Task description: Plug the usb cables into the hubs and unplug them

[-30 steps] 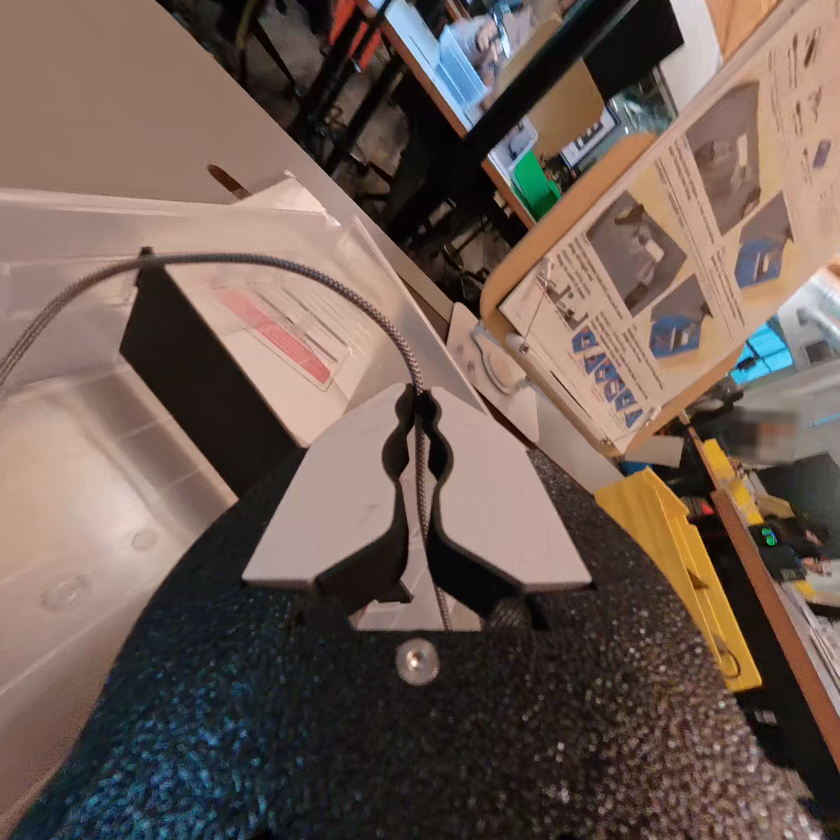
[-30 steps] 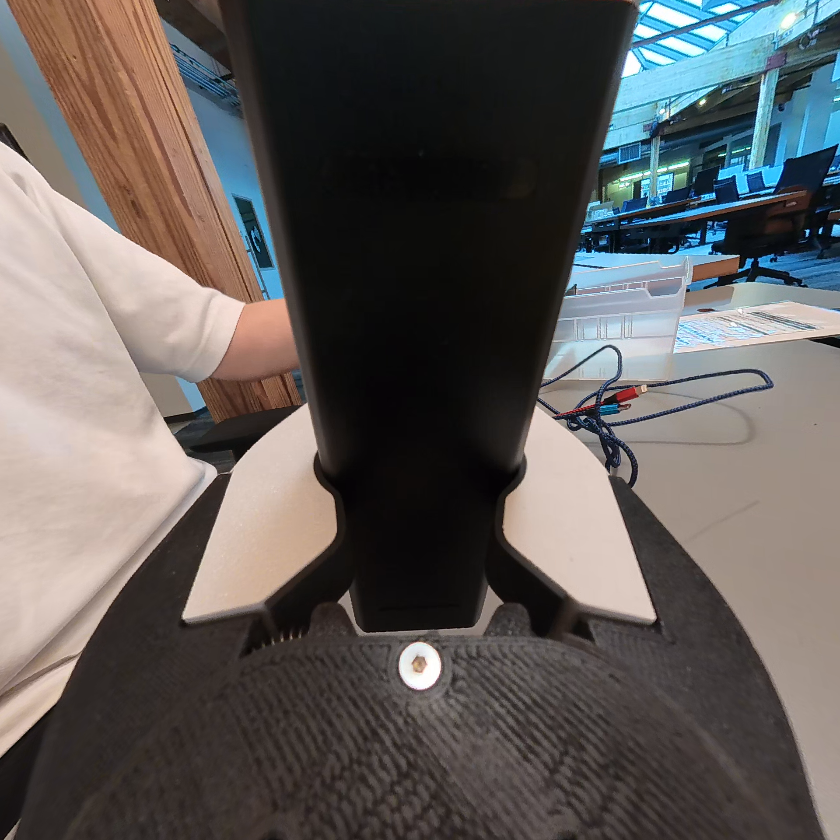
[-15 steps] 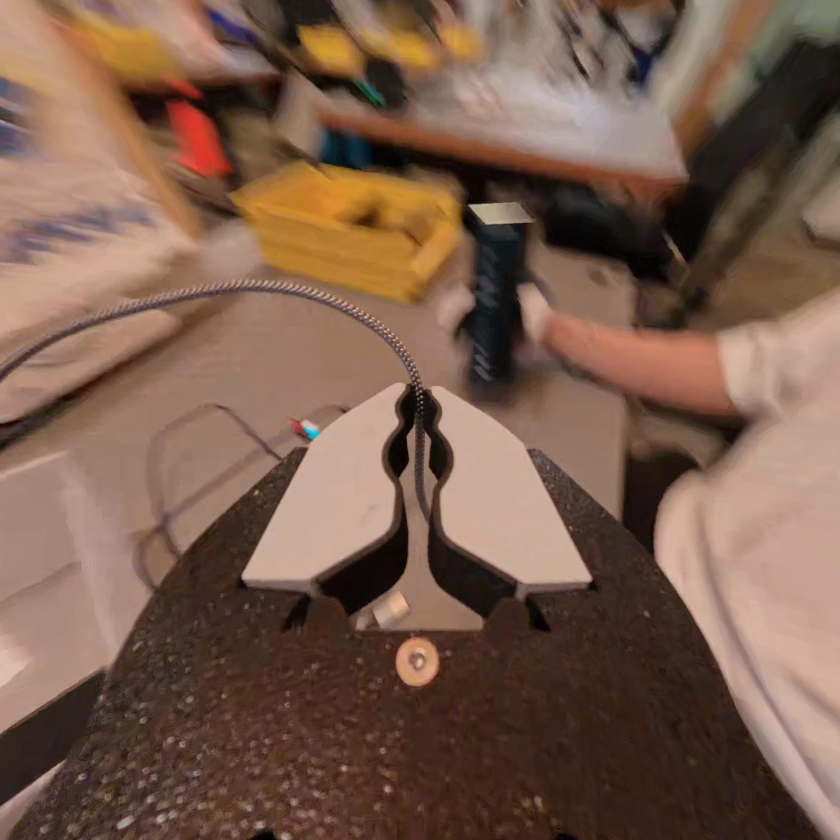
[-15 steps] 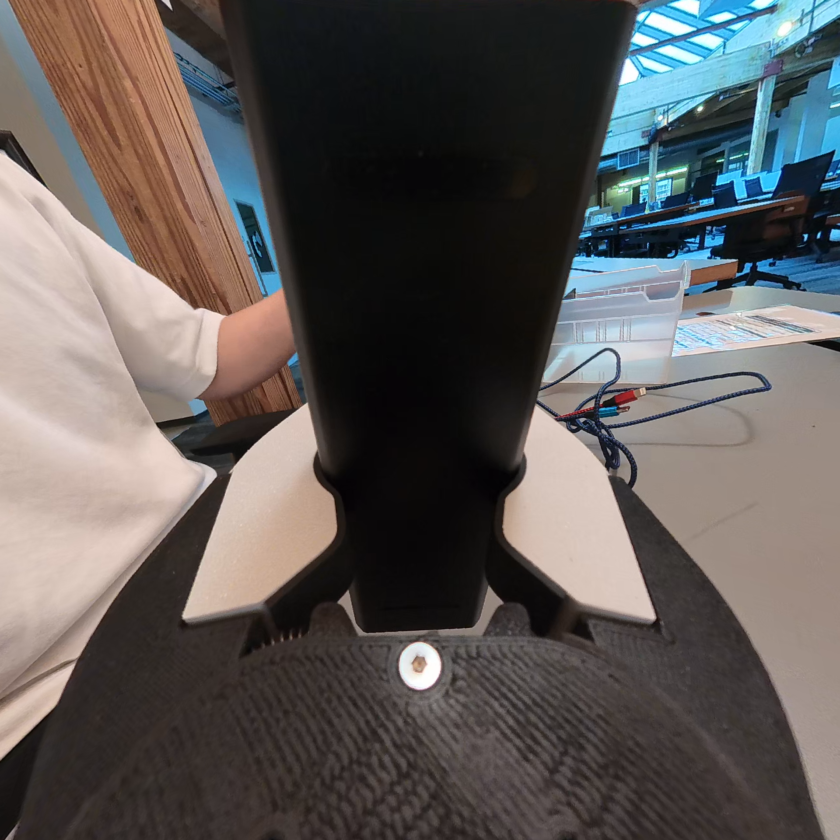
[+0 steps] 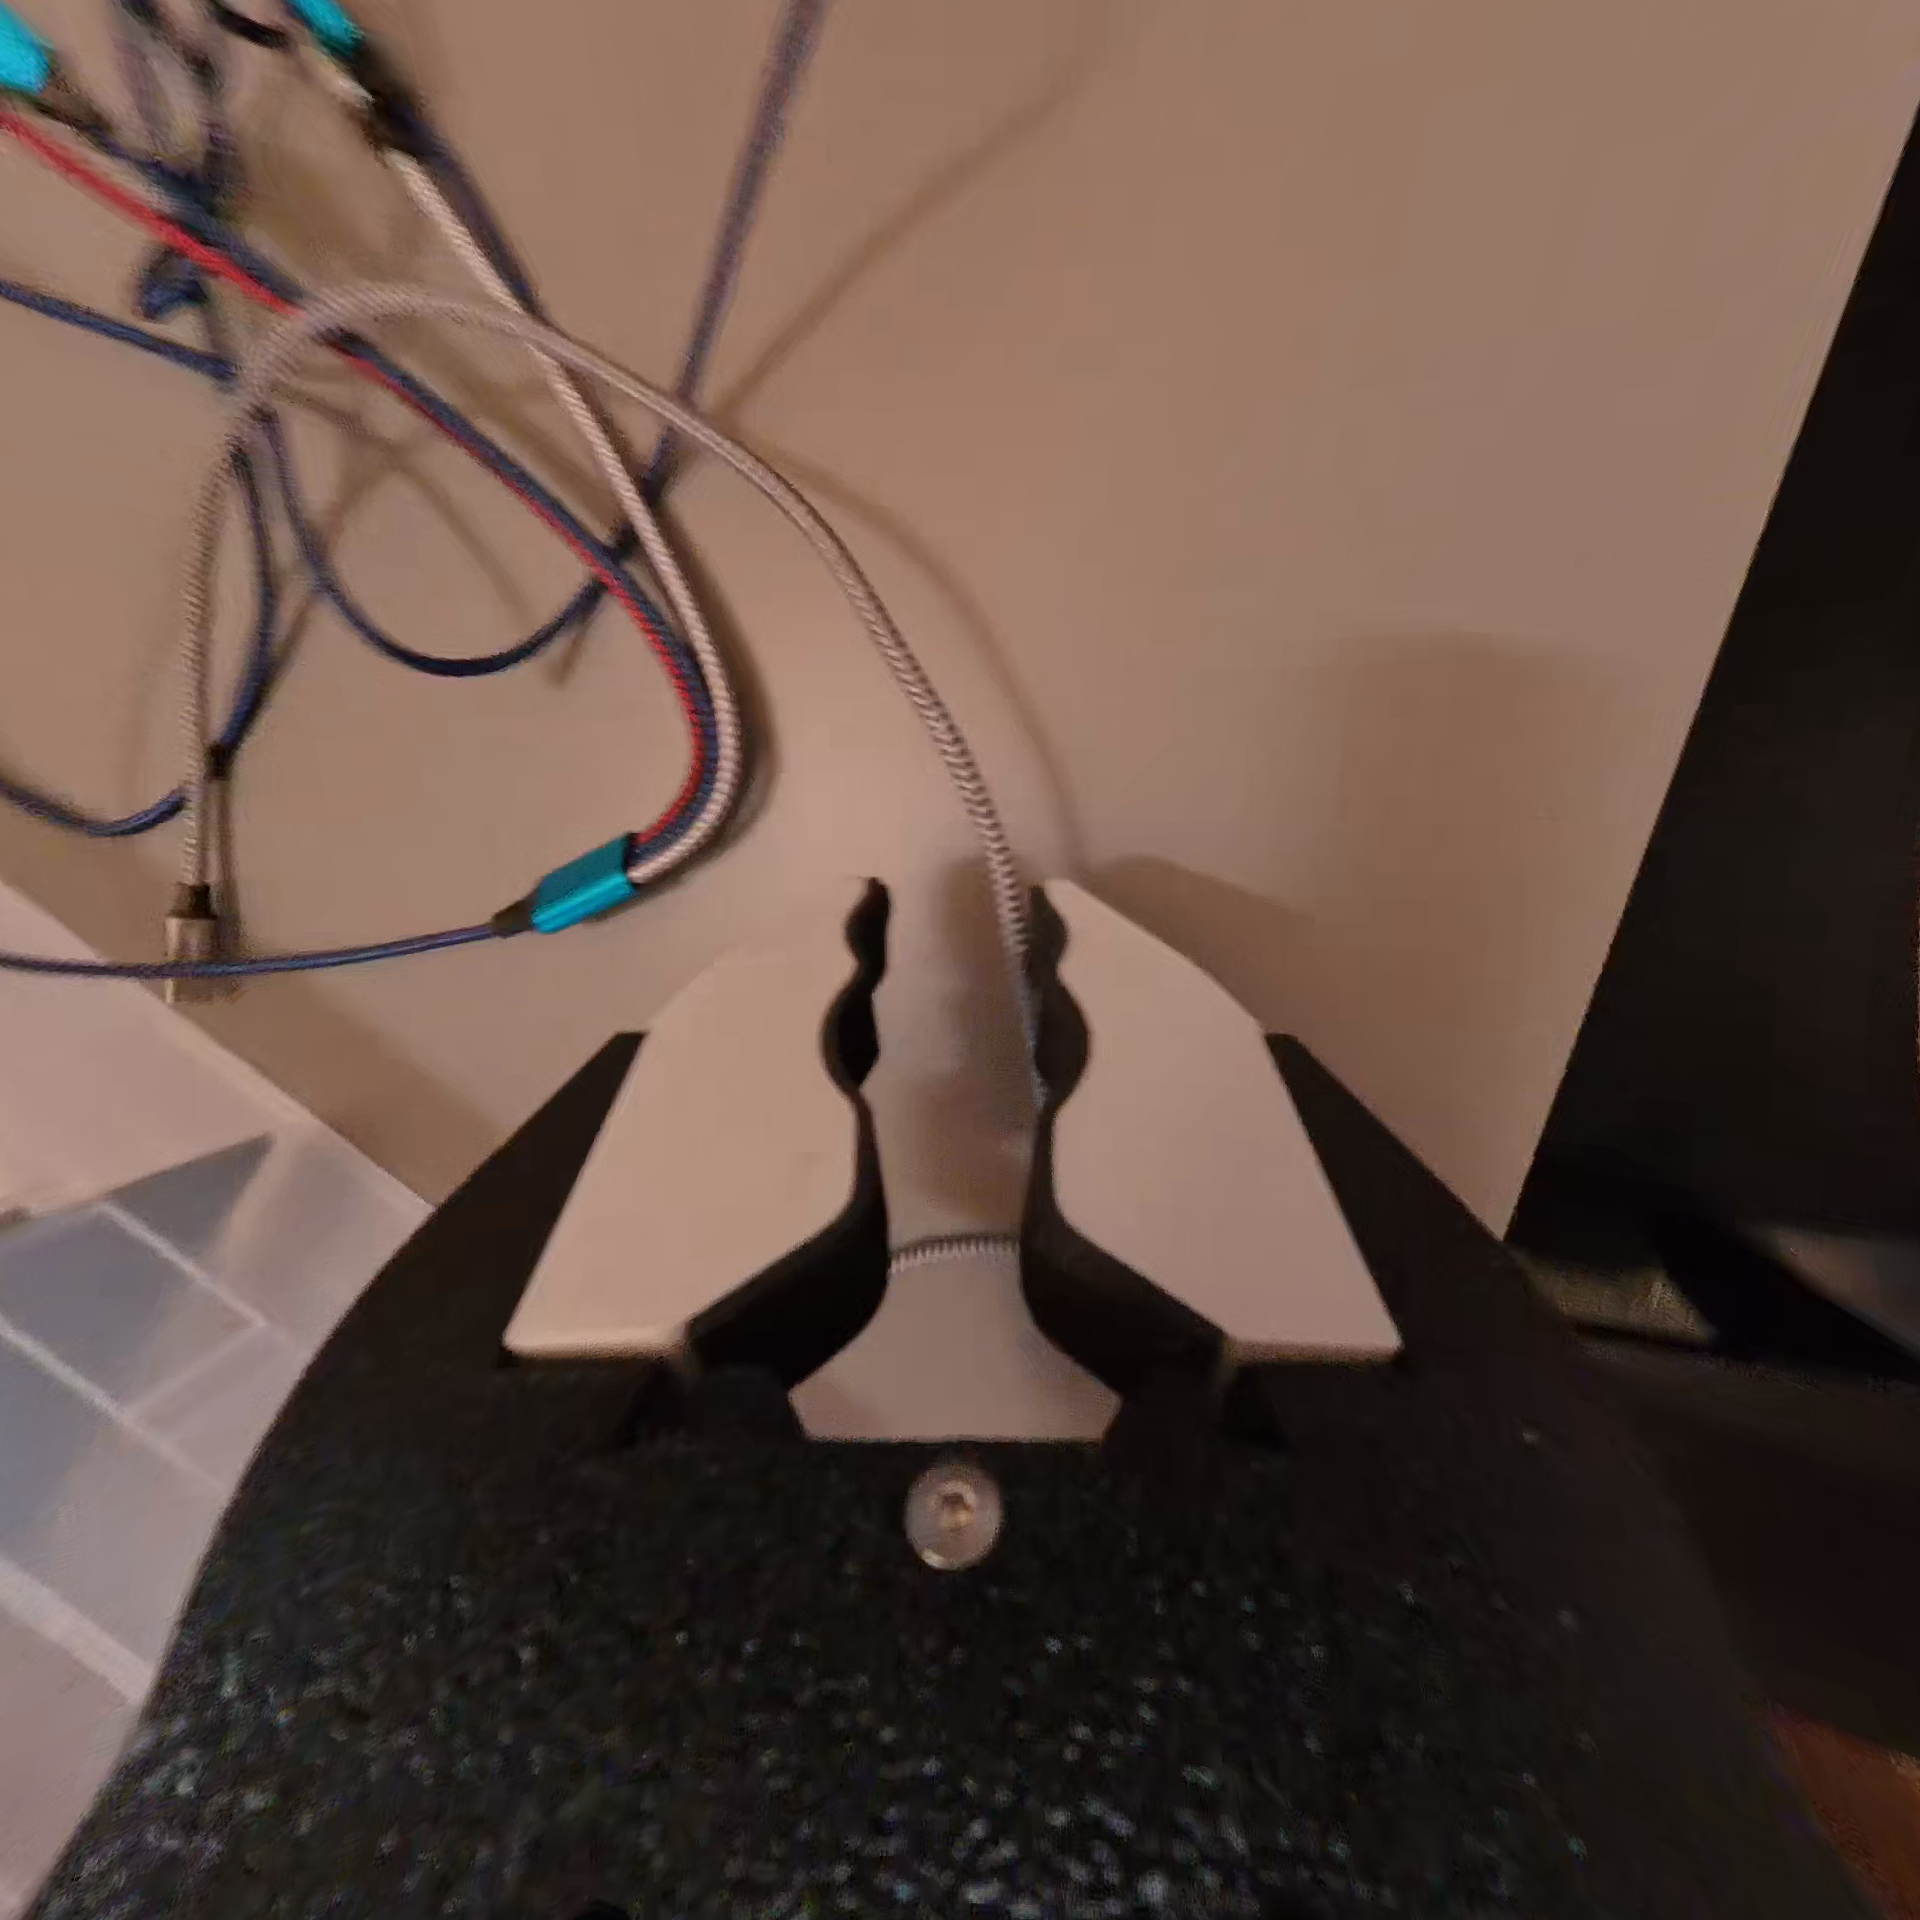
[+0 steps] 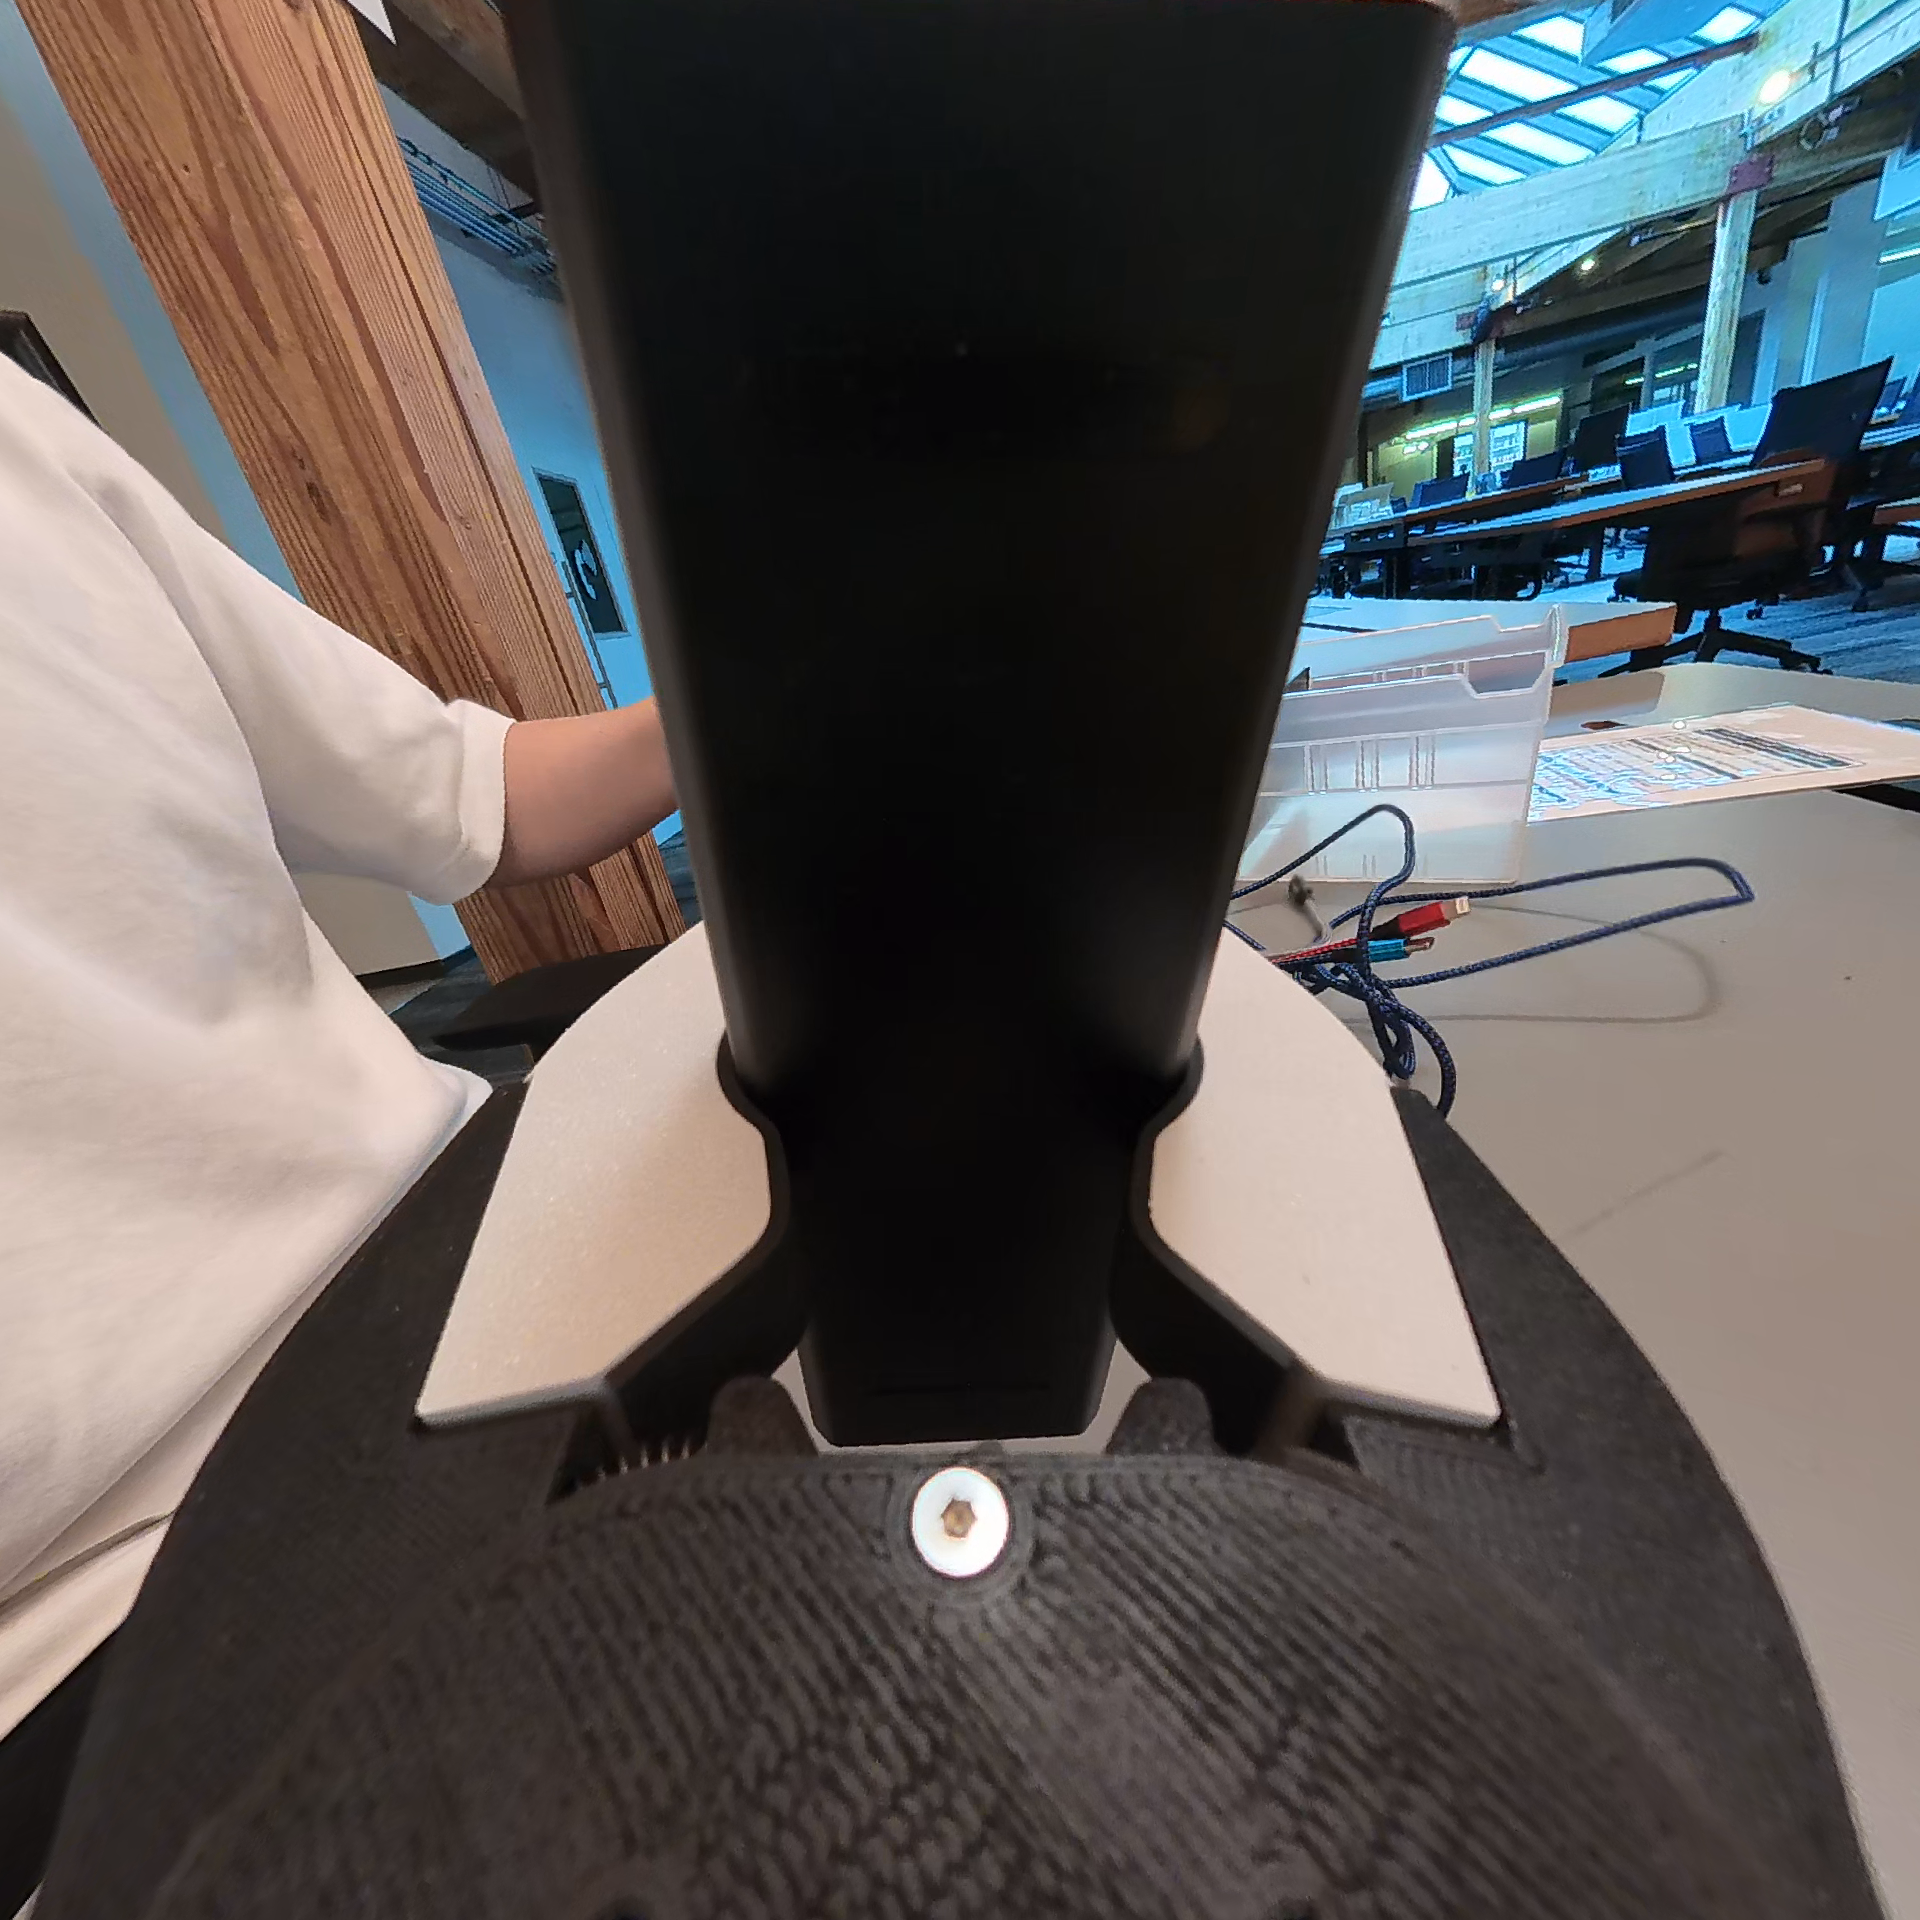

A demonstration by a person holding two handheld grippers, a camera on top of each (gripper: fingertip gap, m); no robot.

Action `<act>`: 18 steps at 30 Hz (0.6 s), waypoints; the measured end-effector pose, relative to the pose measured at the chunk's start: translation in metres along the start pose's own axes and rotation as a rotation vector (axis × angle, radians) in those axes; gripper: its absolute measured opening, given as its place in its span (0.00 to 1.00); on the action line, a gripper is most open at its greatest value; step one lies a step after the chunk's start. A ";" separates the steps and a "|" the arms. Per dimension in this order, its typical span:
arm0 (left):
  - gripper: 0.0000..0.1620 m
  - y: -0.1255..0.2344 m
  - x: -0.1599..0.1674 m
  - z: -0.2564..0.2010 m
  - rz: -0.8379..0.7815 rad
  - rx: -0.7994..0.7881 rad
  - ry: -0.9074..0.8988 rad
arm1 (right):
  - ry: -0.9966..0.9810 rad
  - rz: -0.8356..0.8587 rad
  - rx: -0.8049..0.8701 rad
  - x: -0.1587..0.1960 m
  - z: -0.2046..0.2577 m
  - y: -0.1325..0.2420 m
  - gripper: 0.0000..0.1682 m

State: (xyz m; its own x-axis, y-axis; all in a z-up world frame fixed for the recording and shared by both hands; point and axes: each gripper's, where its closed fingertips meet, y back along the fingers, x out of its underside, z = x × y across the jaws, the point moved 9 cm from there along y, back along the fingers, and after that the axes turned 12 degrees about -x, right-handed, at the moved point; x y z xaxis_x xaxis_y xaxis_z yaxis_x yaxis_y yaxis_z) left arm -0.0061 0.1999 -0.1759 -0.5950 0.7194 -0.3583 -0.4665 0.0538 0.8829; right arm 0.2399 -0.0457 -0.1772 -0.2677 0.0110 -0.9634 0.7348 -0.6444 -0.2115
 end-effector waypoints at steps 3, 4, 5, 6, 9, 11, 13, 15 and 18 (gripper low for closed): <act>0.36 0.019 -0.006 0.014 -0.205 -0.047 0.172 | 0.000 -0.001 -0.001 0.000 0.000 0.000 0.43; 0.39 0.026 -0.008 0.019 -0.273 -0.091 0.211 | -0.002 -0.001 -0.001 0.000 0.000 0.000 0.43; 0.45 0.034 -0.009 0.024 -0.317 -0.140 0.232 | -0.004 -0.001 -0.002 0.000 0.000 0.000 0.43; 0.49 0.041 -0.007 0.029 -0.333 -0.203 0.240 | -0.004 -0.001 -0.002 0.000 0.000 0.000 0.43; 0.44 0.059 0.017 0.053 -0.207 -0.522 0.267 | -0.003 0.000 -0.002 0.000 0.000 0.000 0.43; 0.36 0.060 0.046 0.065 0.037 -0.610 0.321 | -0.005 0.001 -0.002 0.000 -0.001 0.000 0.43; 0.37 0.051 0.075 0.068 0.283 -0.577 0.410 | -0.006 0.001 -0.002 0.000 -0.001 0.000 0.43; 0.37 0.041 0.092 0.070 0.367 -0.595 0.502 | -0.005 0.002 -0.002 0.000 -0.001 0.000 0.43; 0.03 0.027 0.096 0.065 0.272 -0.478 0.683 | -0.005 0.004 -0.001 0.000 -0.001 0.000 0.43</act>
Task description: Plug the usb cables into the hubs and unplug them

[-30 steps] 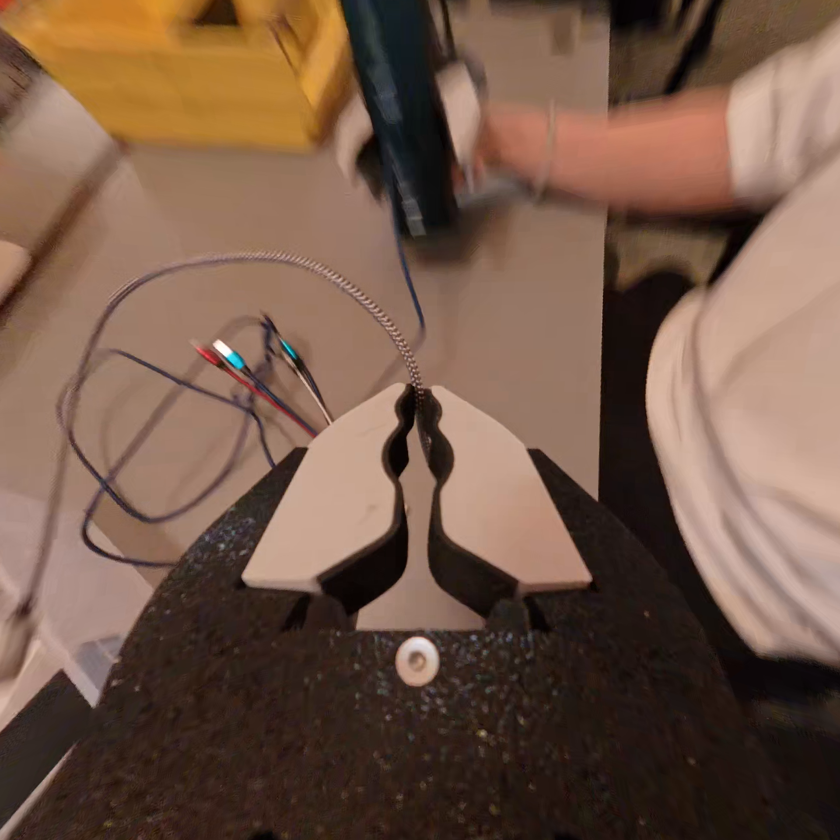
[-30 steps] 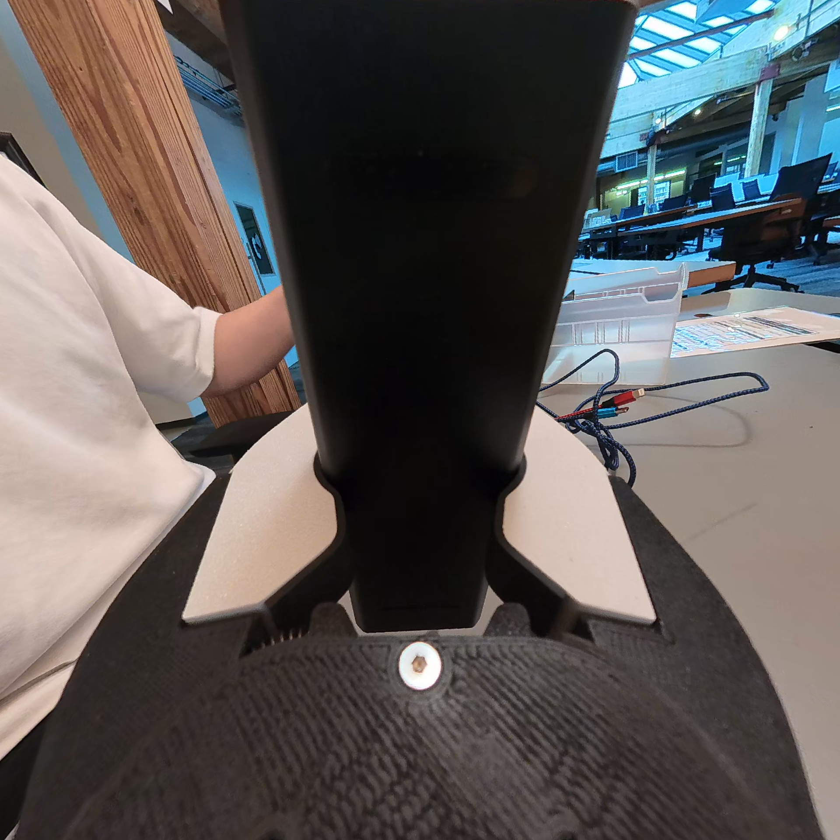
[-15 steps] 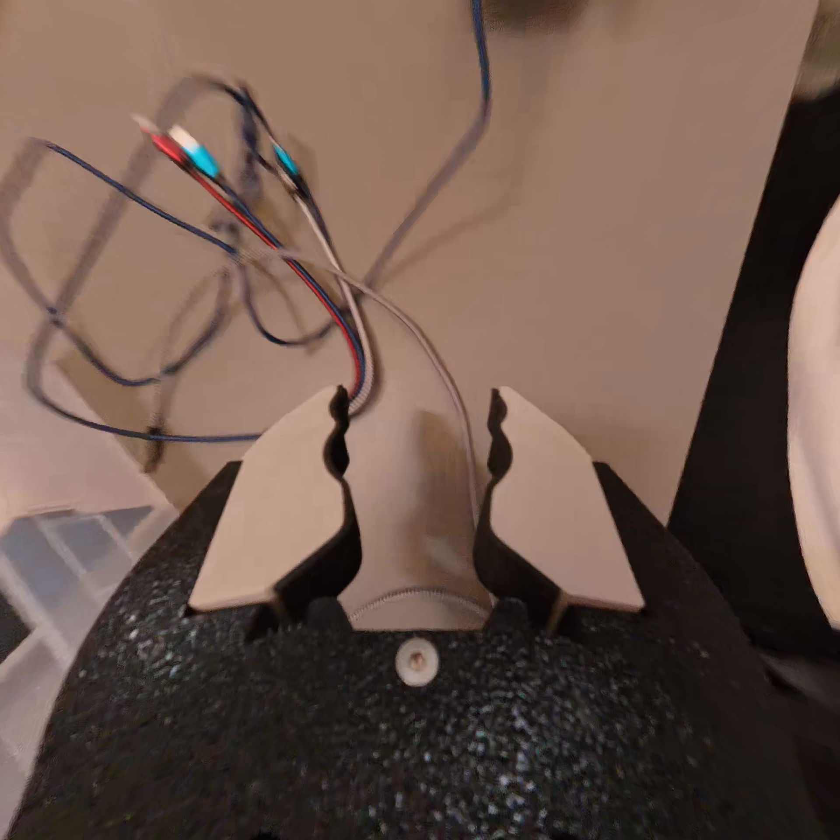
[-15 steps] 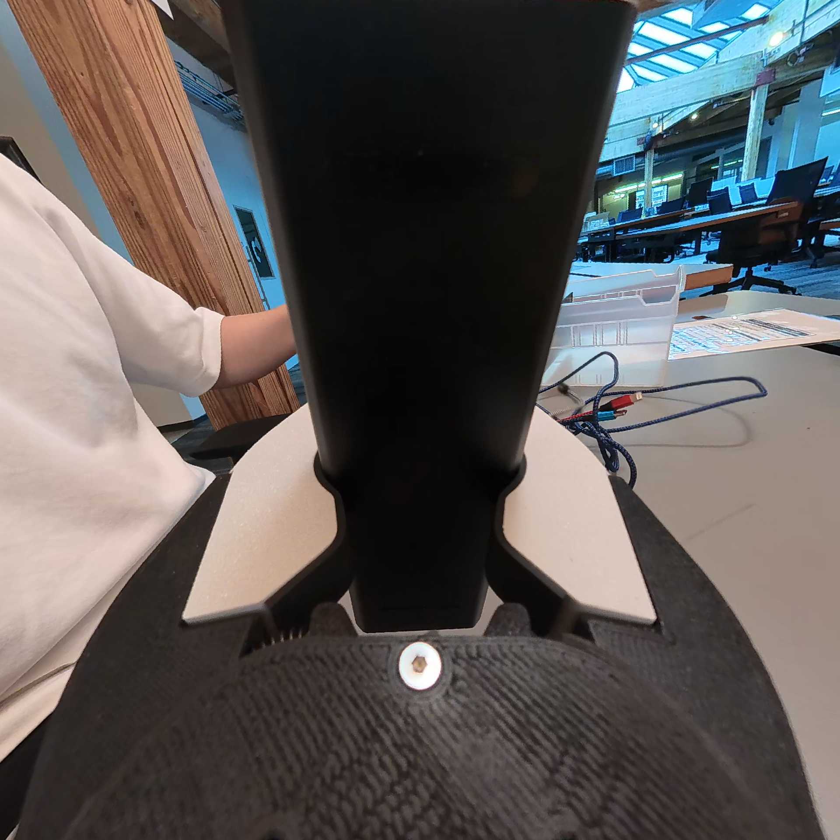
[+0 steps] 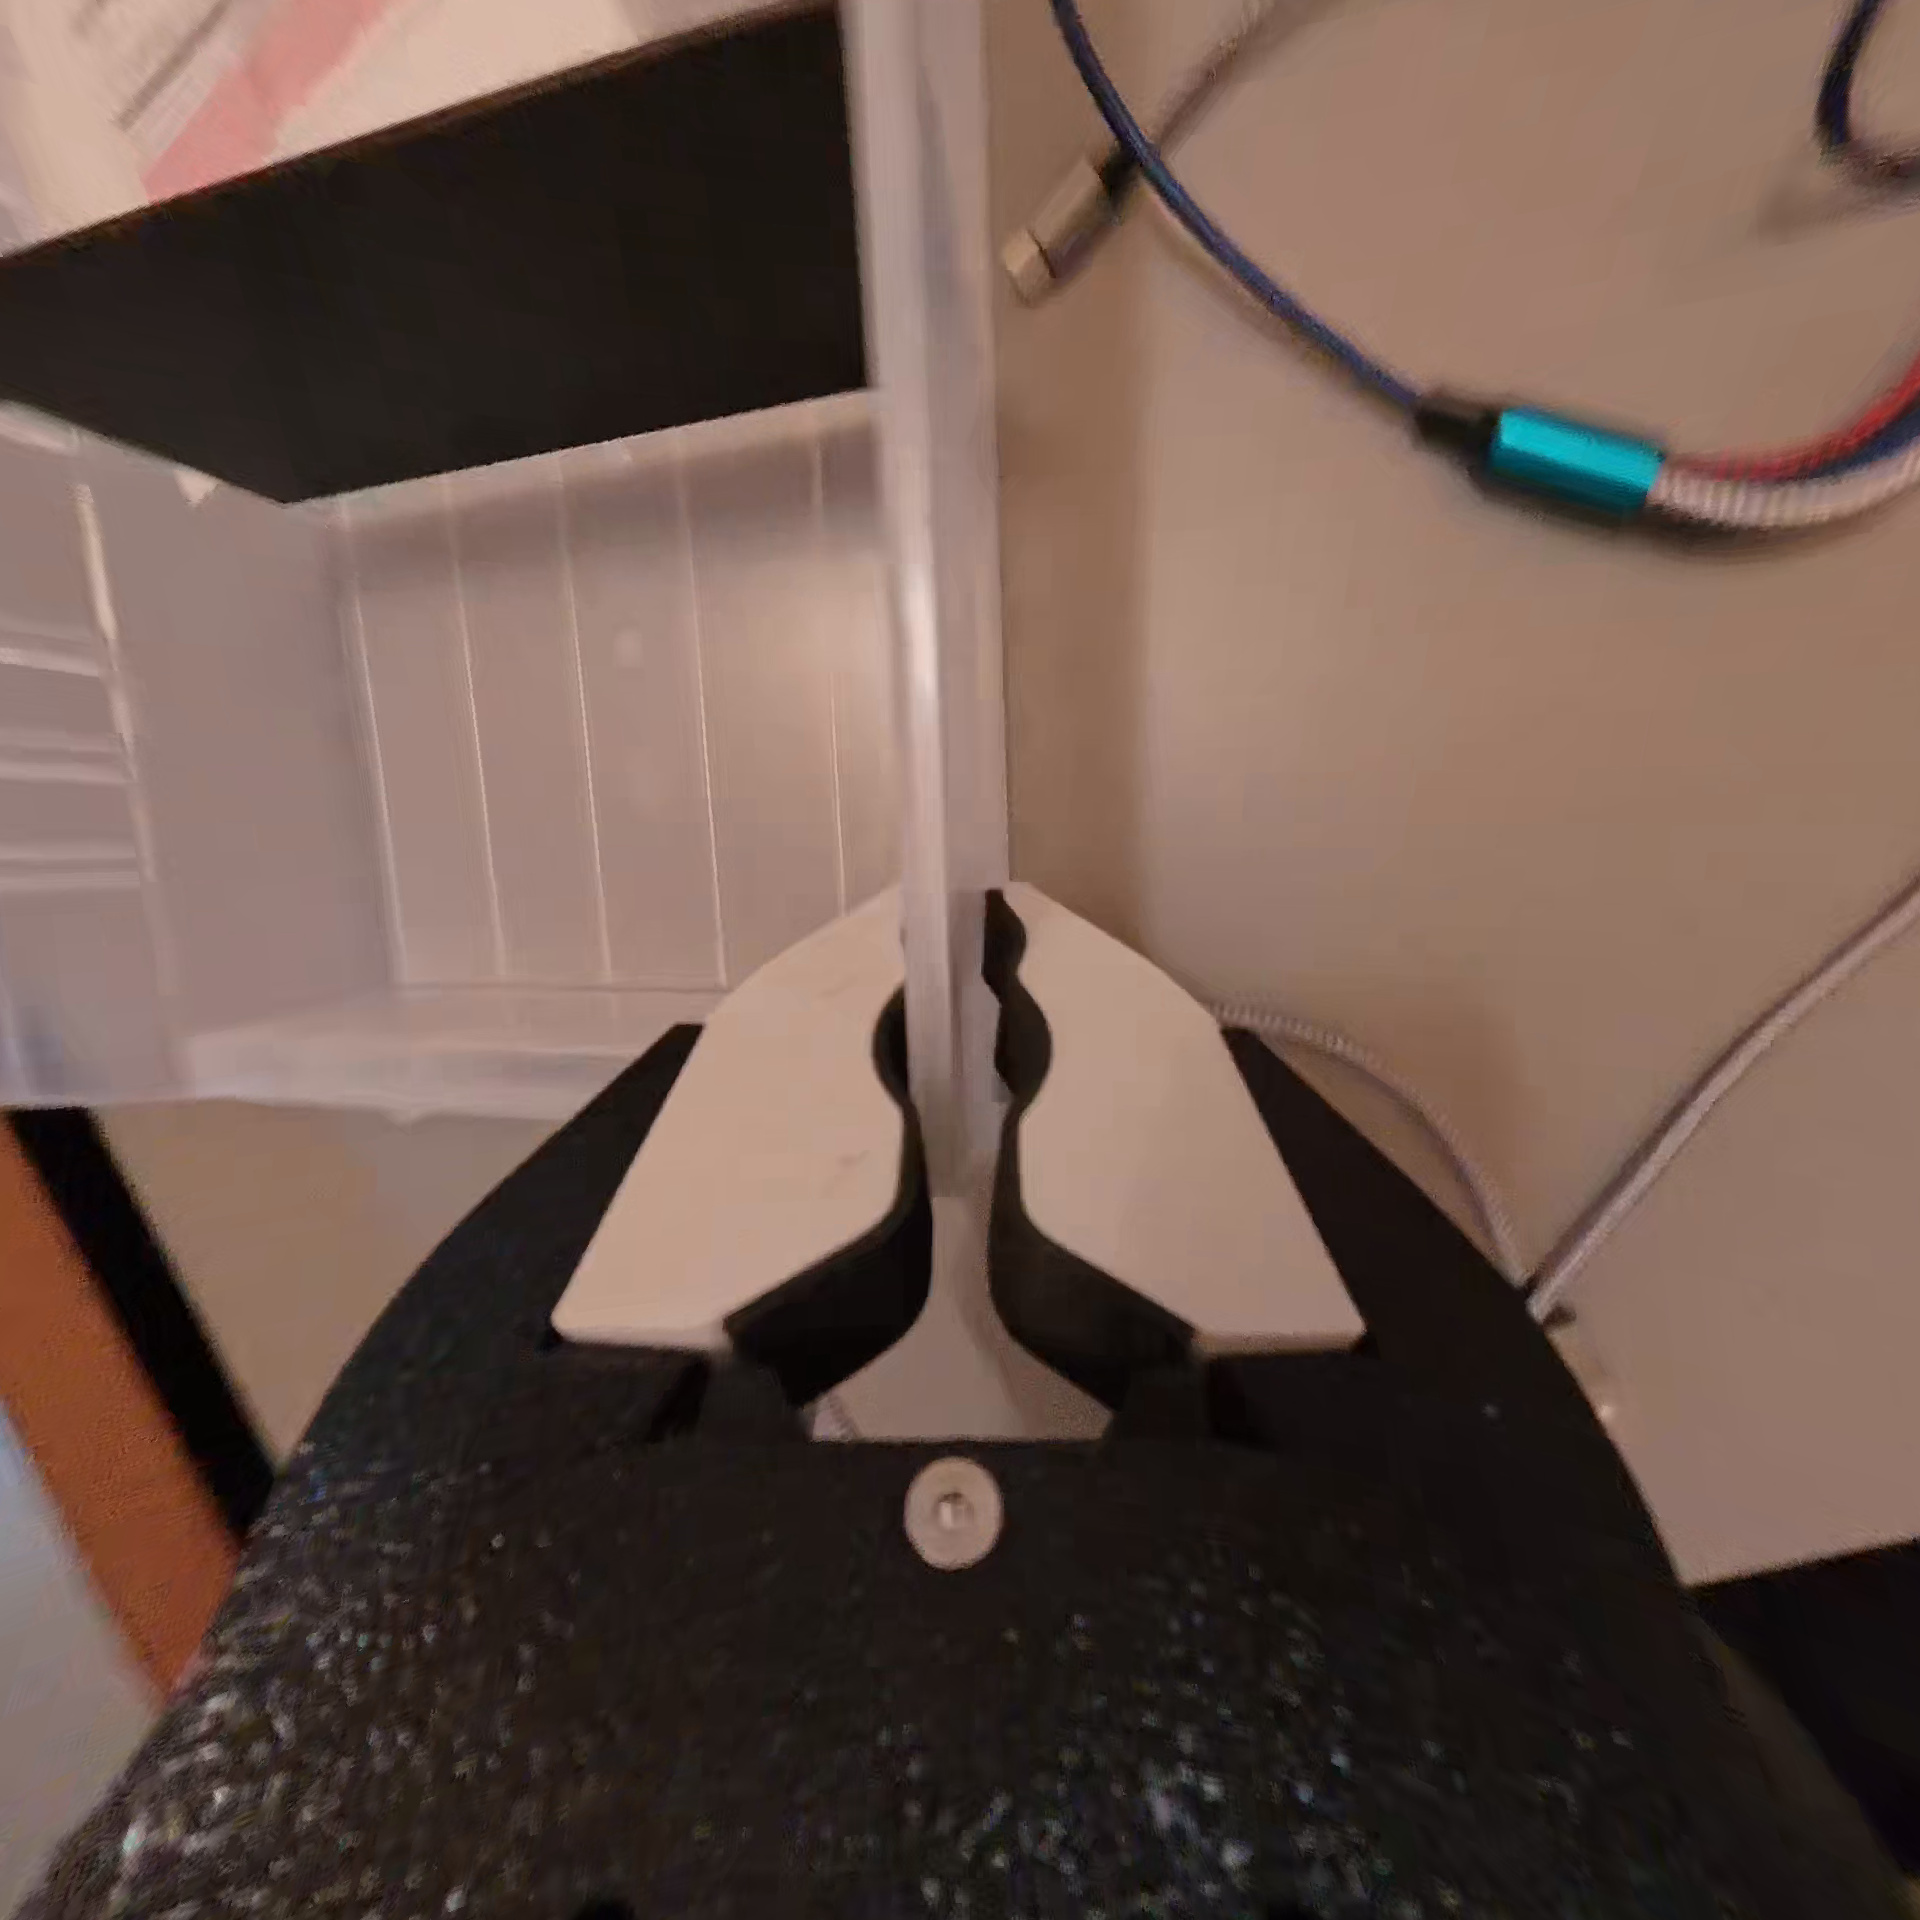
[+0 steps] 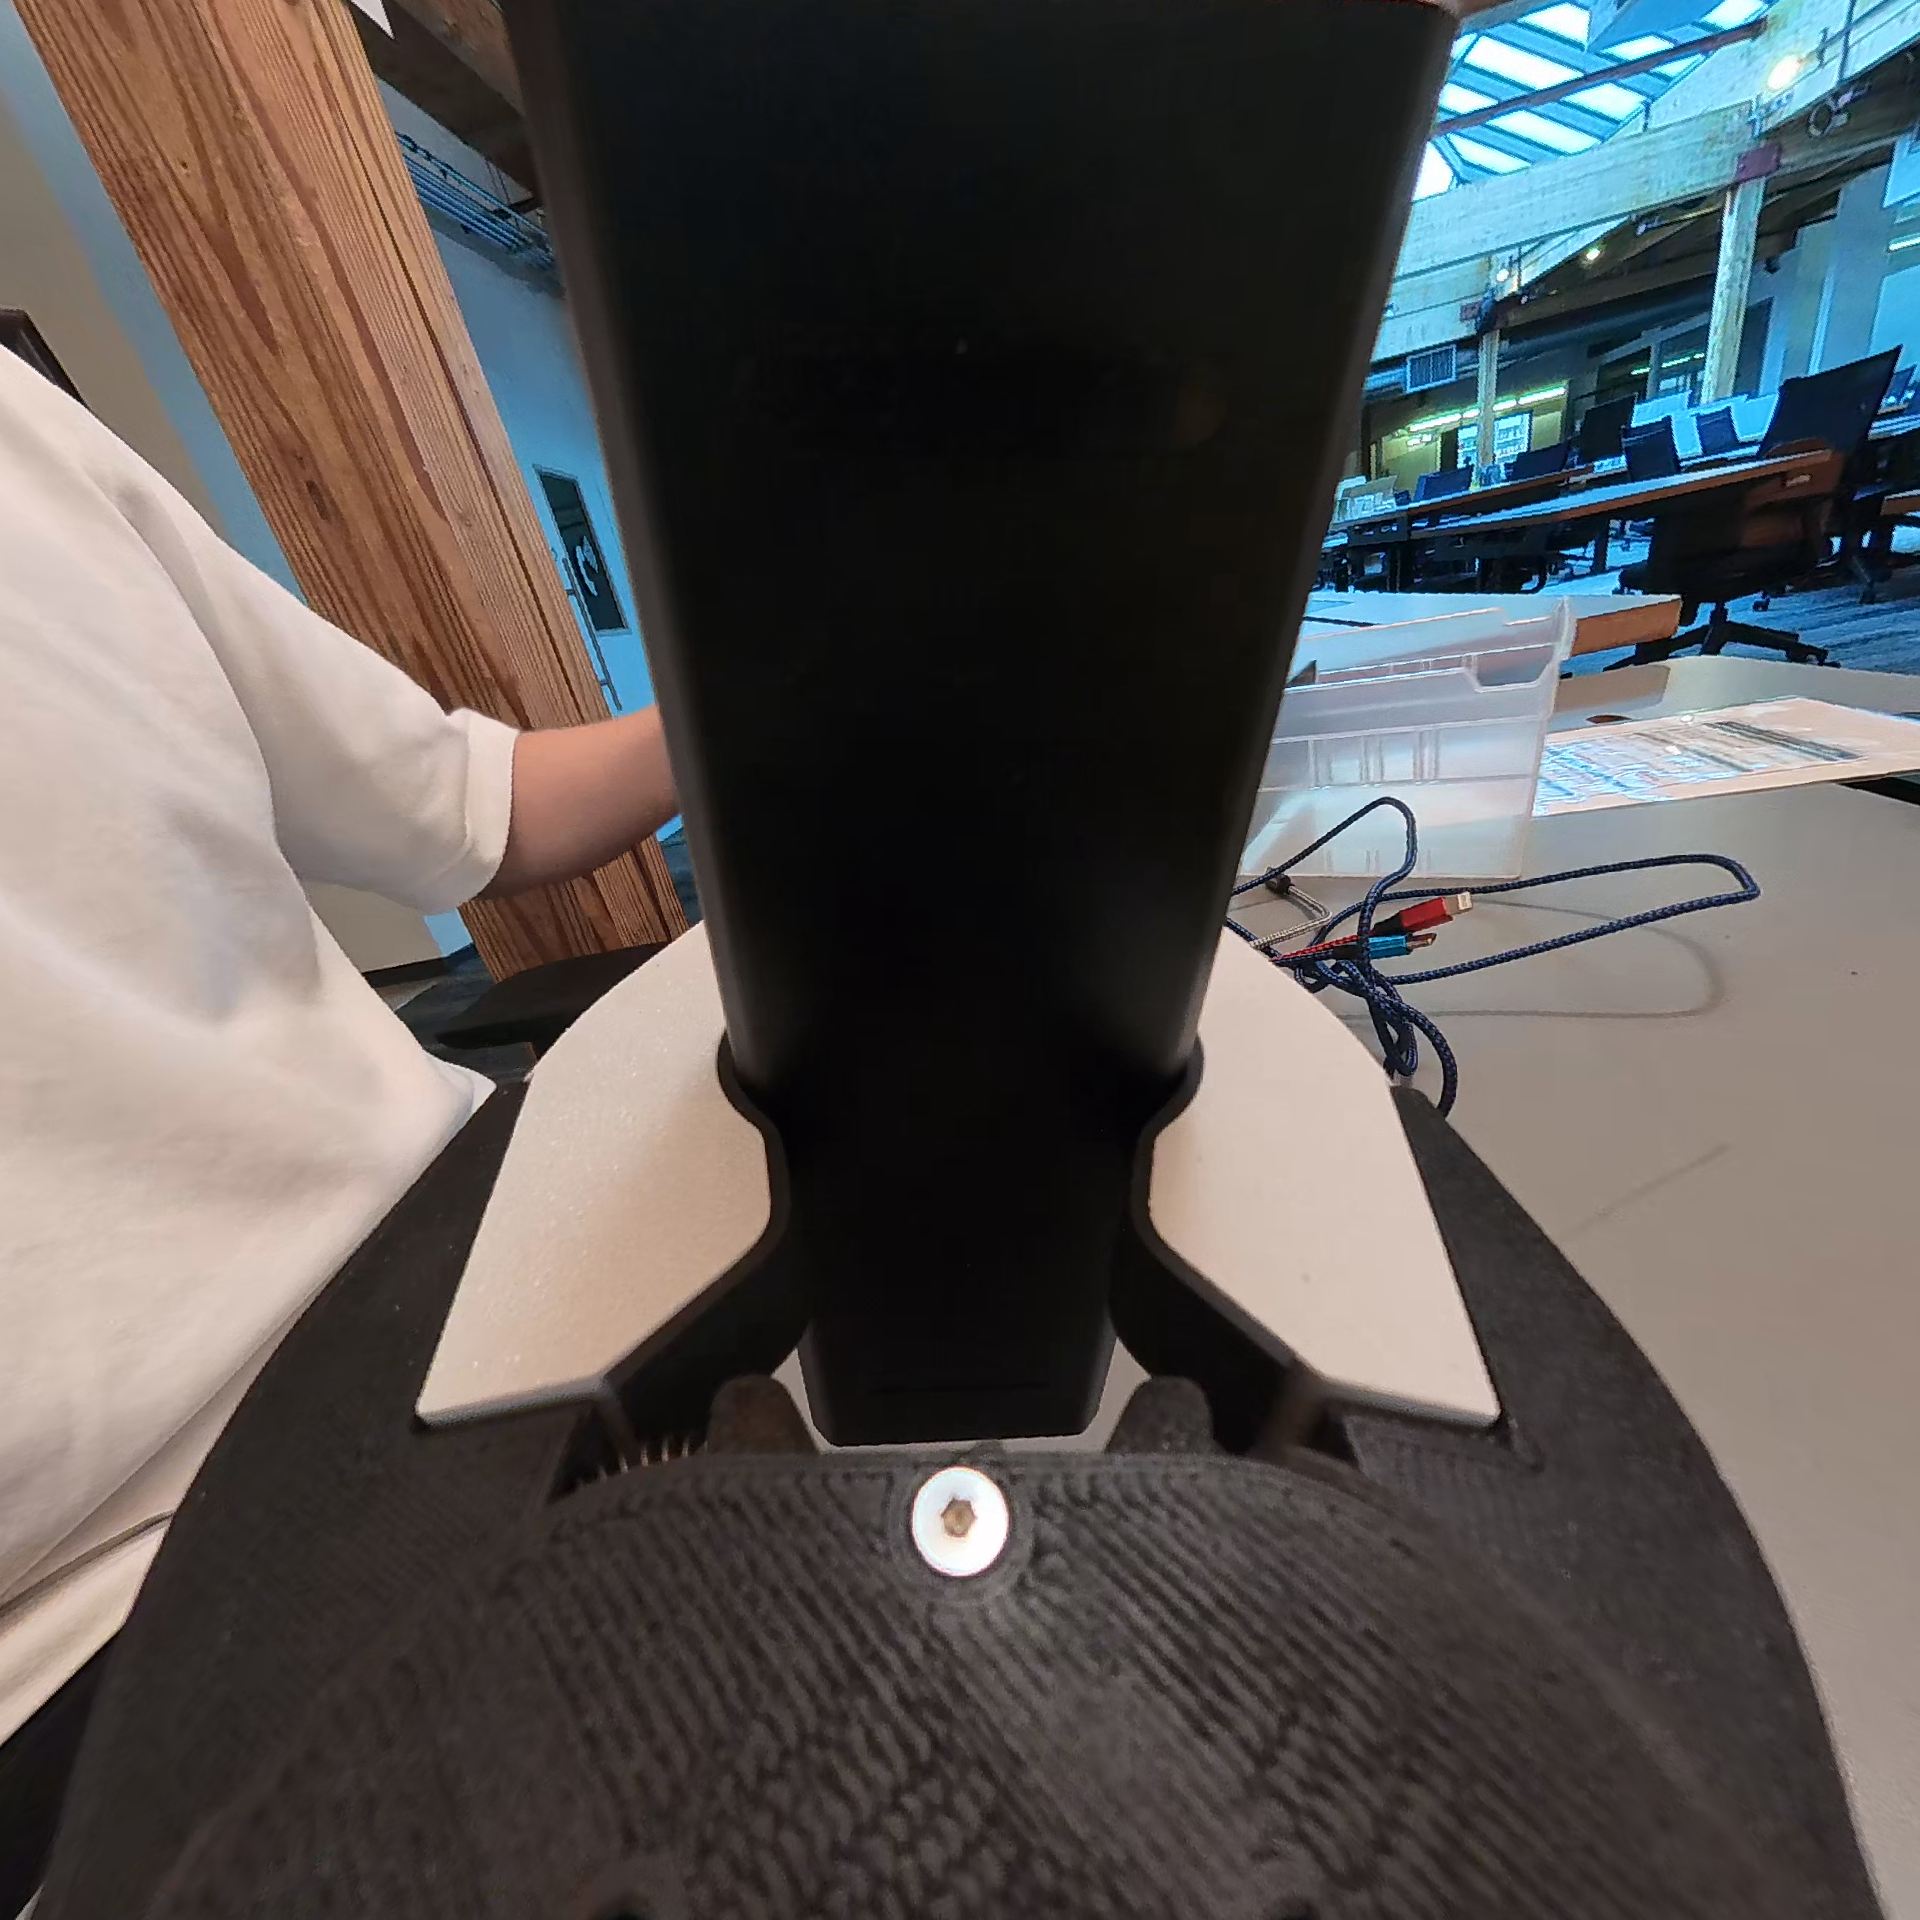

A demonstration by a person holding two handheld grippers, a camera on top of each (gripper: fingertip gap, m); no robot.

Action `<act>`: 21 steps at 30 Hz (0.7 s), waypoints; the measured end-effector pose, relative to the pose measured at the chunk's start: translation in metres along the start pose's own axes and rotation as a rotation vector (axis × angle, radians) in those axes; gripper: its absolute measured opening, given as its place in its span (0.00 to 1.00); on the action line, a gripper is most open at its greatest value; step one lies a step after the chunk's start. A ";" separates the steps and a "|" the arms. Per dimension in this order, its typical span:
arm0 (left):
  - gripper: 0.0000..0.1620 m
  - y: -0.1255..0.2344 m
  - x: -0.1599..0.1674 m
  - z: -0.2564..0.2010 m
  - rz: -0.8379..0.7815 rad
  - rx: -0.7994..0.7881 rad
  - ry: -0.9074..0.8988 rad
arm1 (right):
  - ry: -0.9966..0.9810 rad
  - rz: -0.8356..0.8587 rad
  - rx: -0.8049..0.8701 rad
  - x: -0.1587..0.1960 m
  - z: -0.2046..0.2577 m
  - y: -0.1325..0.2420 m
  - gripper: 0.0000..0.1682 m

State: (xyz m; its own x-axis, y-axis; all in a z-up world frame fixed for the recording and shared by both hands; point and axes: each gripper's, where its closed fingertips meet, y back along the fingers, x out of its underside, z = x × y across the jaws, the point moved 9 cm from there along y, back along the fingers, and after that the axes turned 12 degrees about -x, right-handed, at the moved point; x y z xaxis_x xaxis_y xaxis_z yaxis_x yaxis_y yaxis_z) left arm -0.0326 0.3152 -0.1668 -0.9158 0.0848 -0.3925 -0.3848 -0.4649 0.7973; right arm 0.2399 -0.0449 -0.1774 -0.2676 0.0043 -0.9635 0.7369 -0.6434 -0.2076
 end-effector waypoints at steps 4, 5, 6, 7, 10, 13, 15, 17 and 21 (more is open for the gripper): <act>0.02 -0.010 -0.003 0.003 -0.070 0.023 0.324 | 0.000 -0.002 0.000 0.000 0.000 0.000 0.43; 0.02 -0.012 -0.004 0.001 -0.106 0.013 0.389 | -0.001 -0.002 0.001 0.000 0.000 0.000 0.43; 0.02 -0.013 -0.004 -0.003 -0.141 0.002 0.435 | -0.001 -0.002 0.002 0.000 0.000 0.000 0.43; 0.02 -0.013 -0.005 -0.007 -0.173 -0.014 0.466 | 0.000 -0.002 0.001 0.000 0.000 0.000 0.43; 0.02 -0.013 -0.011 -0.016 -0.238 -0.085 0.511 | -0.001 -0.004 0.001 0.000 0.000 0.000 0.43; 0.02 -0.011 -0.021 -0.013 -0.304 -0.153 0.550 | -0.002 -0.003 -0.002 0.000 0.000 0.000 0.43; 0.02 -0.013 -0.030 -0.004 -0.333 -0.196 0.567 | -0.004 0.001 -0.004 0.000 -0.001 0.000 0.43; 0.03 -0.021 -0.040 0.008 -0.316 -0.248 0.561 | -0.007 0.005 -0.005 0.000 -0.001 -0.001 0.43; 0.03 -0.047 -0.053 0.034 -0.248 -0.338 0.572 | -0.006 0.003 -0.004 0.000 -0.001 0.000 0.43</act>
